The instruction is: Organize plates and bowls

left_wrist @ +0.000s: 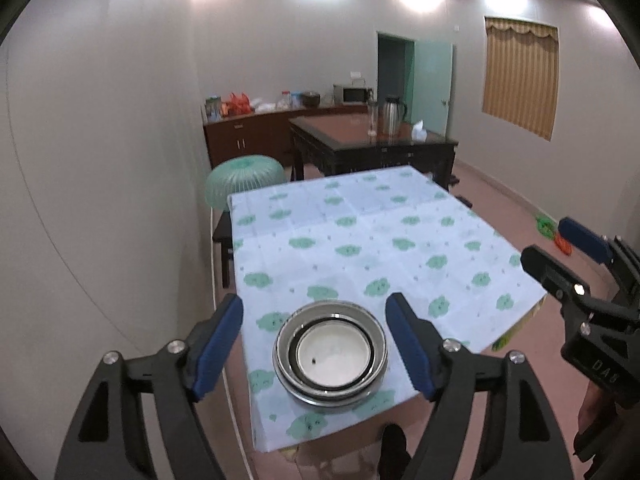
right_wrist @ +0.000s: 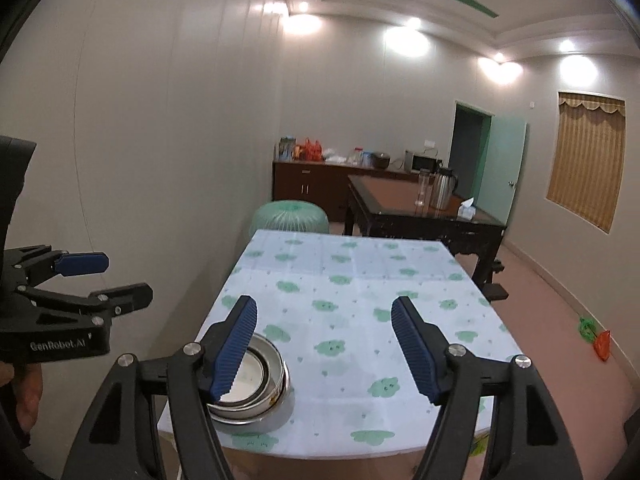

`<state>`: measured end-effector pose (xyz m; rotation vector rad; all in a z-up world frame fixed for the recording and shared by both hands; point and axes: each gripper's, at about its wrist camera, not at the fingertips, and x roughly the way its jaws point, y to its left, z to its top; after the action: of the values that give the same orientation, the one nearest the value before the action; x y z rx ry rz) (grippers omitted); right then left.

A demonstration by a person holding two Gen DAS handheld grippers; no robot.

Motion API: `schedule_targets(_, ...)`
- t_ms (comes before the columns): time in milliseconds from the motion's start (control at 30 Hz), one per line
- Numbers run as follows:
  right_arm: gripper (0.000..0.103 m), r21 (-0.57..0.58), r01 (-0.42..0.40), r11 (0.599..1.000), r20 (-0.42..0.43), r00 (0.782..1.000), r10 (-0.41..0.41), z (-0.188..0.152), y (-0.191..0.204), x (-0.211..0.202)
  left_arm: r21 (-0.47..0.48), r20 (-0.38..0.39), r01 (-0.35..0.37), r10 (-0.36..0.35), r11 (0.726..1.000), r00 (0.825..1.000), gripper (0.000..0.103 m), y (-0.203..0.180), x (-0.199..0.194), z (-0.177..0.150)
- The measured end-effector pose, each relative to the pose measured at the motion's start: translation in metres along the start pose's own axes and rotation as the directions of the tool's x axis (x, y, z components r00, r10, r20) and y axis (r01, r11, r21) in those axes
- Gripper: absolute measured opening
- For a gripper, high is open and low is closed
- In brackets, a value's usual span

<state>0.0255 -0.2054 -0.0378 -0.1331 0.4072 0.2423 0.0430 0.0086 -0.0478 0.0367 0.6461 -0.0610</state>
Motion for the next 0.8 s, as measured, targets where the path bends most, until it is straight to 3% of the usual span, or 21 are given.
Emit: schedule_targets(800,0.072,0.021,0.004,1.000,0.010,1.000,-0.004,-0.002,-0.008,-0.007,0.009,0.027,0.003,-0.003,1.000,1.000,0.076,-0.010,-0.010,0.002)
